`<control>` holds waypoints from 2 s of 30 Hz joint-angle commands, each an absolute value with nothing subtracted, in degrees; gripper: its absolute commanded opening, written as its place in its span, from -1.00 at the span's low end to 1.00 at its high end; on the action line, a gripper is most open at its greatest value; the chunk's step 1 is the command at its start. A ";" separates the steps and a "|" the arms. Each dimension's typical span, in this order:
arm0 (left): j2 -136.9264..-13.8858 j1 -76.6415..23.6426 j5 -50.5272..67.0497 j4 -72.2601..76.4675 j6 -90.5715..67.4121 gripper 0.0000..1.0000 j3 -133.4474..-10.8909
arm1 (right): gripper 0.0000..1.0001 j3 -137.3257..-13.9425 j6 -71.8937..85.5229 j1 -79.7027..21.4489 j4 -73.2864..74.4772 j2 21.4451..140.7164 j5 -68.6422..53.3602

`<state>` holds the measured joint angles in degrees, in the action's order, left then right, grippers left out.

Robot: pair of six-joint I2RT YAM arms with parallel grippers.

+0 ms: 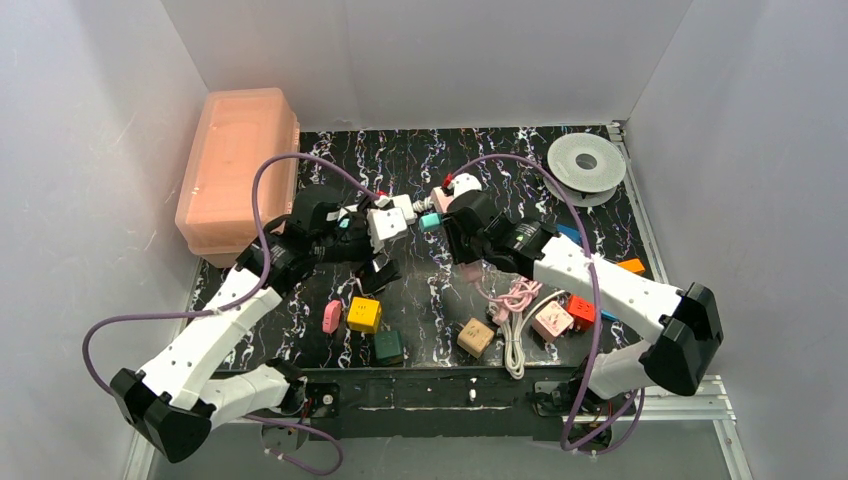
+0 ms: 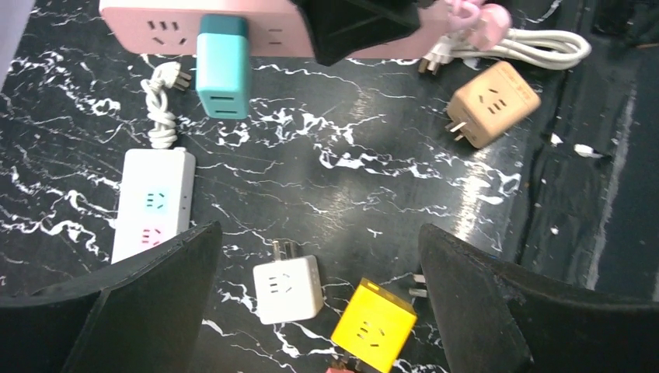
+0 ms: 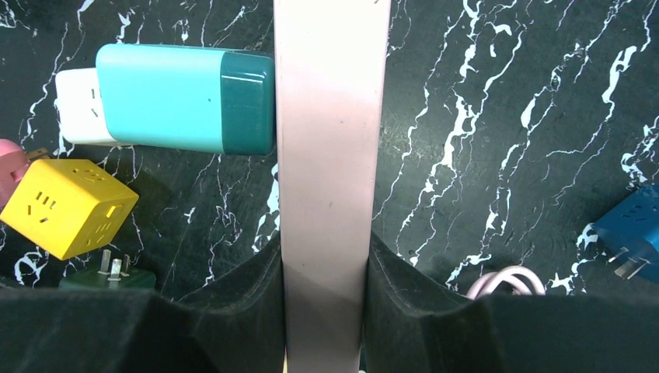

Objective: Pull the plug off the socket
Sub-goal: Remove the plug from the socket.

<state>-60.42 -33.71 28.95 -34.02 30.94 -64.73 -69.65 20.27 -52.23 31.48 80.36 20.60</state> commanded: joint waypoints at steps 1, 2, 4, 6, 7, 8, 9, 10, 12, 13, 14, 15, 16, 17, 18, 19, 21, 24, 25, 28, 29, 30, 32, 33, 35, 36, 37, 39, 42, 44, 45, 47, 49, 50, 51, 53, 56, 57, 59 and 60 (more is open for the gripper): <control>-59.19 -34.83 22.25 -23.61 25.90 0.96 -60.83 | -0.97 -73.56 20.08 -54.19 29.51 76.29 23.78; -58.63 -35.07 21.02 -21.30 25.23 0.97 -59.47 | -0.97 -73.56 20.31 -54.75 29.25 75.90 23.78; -57.73 -35.53 19.37 -17.37 24.57 0.96 -57.08 | -0.97 -73.61 20.71 -56.24 29.00 75.15 24.32; -57.35 -36.32 18.38 -14.38 24.42 0.96 -55.55 | -0.97 -73.65 21.25 -58.05 29.01 74.74 25.15; -57.45 -36.65 18.22 -13.57 24.14 0.96 -55.36 | -0.97 -73.58 21.62 -58.66 29.01 74.50 25.46; -57.63 -37.08 18.32 -13.06 24.02 0.96 -55.51 | -0.97 -73.38 21.98 -59.23 29.03 74.19 25.64; -57.90 -37.53 18.32 -12.56 24.03 0.96 -55.67 | -0.97 -73.19 22.24 -59.81 28.87 73.92 25.70; -58.04 -38.01 18.29 -11.93 24.16 0.96 -55.76 | -0.97 -73.05 22.61 -60.33 28.88 73.65 25.89; -58.27 -39.17 18.00 -11.18 24.85 0.96 -55.86 | -0.97 -72.65 23.36 -61.11 28.64 73.07 25.35; -58.31 -39.64 17.86 -10.90 25.32 0.96 -55.93 | -0.97 -72.34 23.62 -61.36 28.31 72.78 24.99; -58.29 -40.13 17.89 -10.74 26.07 0.96 -55.92 | -0.97 -72.12 23.90 -61.55 28.04 72.43 24.65; -58.23 -40.70 17.96 -10.73 26.84 0.96 -55.98 | -0.97 -72.01 24.27 -61.63 27.91 72.16 24.34; -58.11 -41.29 17.93 -10.61 27.60 0.97 -55.91 | -0.97 -71.92 24.52 -61.81 27.85 71.89 24.02; -58.09 -41.82 17.74 -10.50 28.21 0.96 -55.94 | -0.97 -71.78 24.72 -61.87 27.67 71.71 23.81; -58.13 -42.30 17.57 -10.54 28.76 0.95 -55.90 | -0.97 -71.61 24.90 -61.98 27.55 71.50 23.54; -58.21 -42.74 17.24 -10.49 29.08 0.94 -55.94 | -0.97 -71.51 24.96 -61.97 27.33 71.27 23.30; -58.59 -43.01 16.76 -10.44 29.68 0.89 -56.10 | -0.97 -71.45 25.04 -62.17 27.17 71.04 22.97; -59.15 -43.06 15.36 -9.60 29.85 0.81 -56.48 | -0.97 -71.40 25.09 -62.49 27.39 70.97 22.57; -59.30 -43.07 14.73 -9.30 29.92 0.76 -56.58 | -0.97 -71.26 25.22 -62.64 27.54 70.96 22.51; -59.74 -43.08 12.43 -8.29 29.71 0.60 -57.50 | -0.97 -70.62 25.61 -63.12 27.62 70.86 22.33; -59.95 -43.08 12.01 -8.28 29.71 0.56 -57.89 | -0.97 -70.50 25.78 -63.29 27.77 70.89 22.37; -60.02 -43.07 11.74 -8.24 29.71 0.53 -58.14 | -0.97 -70.41 25.99 -63.49 27.84 70.92 22.33; -60.27 -43.10 11.86 -8.53 29.67 0.47 -58.47 | -0.97 -70.47 26.22 -63.88 27.95 71.01 22.41; -60.42 -43.14 11.84 -8.68 29.75 0.45 -58.50 | -0.97 -70.53 26.32 -64.08 27.88 71.06 22.50; -60.79 -43.07 11.34 -8.70 29.85 0.35 -58.59 | -0.97 -70.86 26.30 -64.47 27.91 71.30 22.73; -61.04 -43.07 11.15 -8.70 29.87 0.30 -58.68 | -0.97 -71.23 26.33 -64.63 28.13 71.56 22.85; -61.07 -43.09 11.08 -8.70 29.89 0.26 -58.77 | -0.97 -71.50 26.35 -64.76 28.35 71.81 22.87; -61.26 -43.10 11.24 -8.81 29.96 0.21 -58.96 | -0.97 -72.12 26.53 -65.01 28.64 72.37 23.04; -61.37 -43.07 11.38 -9.29 29.97 0.19 -59.15 | -0.97 -73.10 26.79 -65.36 28.79 73.02 23.50; -61.35 -43.11 11.35 -9.38 29.91 0.19 -59.09 | -0.97 -73.76 26.97 -65.52 28.37 73.21 23.60; -61.27 -43.13 11.34 -9.48 29.89 0.18 -58.99 | -0.97 -74.05 27.06 -65.56 28.05 73.20 23.58; -61.26 -43.14 10.97 -9.44 30.08 0.16 -59.08 | -0.97 -74.62 27.00 -65.81 27.71 73.17 23.42; -61.28 -43.15 10.37 -9.25 30.35 0.12 -59.14 | -0.97 -74.98 27.00 -66.12 27.44 73.13 23.26; -61.33 -43.13 10.09 -9.23 30.51 0.08 -59.18 | -0.97 -75.13 26.98 -66.21 27.41 73.19 23.01; -61.30 -43.15 9.99 -9.27 30.72 0.03 -59.23 | -0.97 -75.22 26.98 -66.58 27.34 73.21 22.95; -61.28 -43.11 9.77 -9.25 30.92 -0.09 -59.18 | -0.97 -75.28 26.98 -66.83 27.33 73.30 23.07; -61.26 -43.16 9.84 -9.23 31.26 -0.30 -59.06 | -0.97 -75.09 27.00 -67.10 27.50 73.54 23.03; -61.32 -43.08 9.92 -9.23 31.39 -0.40 -59.15 | -0.97 -74.88 26.99 -67.11 27.53 73.50 22.96; -61.22 -43.15 10.09 -9.31 31.69 -0.70 -59.32 | -0.97 -74.29 26.84 -67.12 27.51 73.48 23.05; -61.26 -43.09 10.29 -9.37 31.98 -0.88 -59.39 | -0.97 -73.96 26.69 -67.08 27.55 73.48 23.40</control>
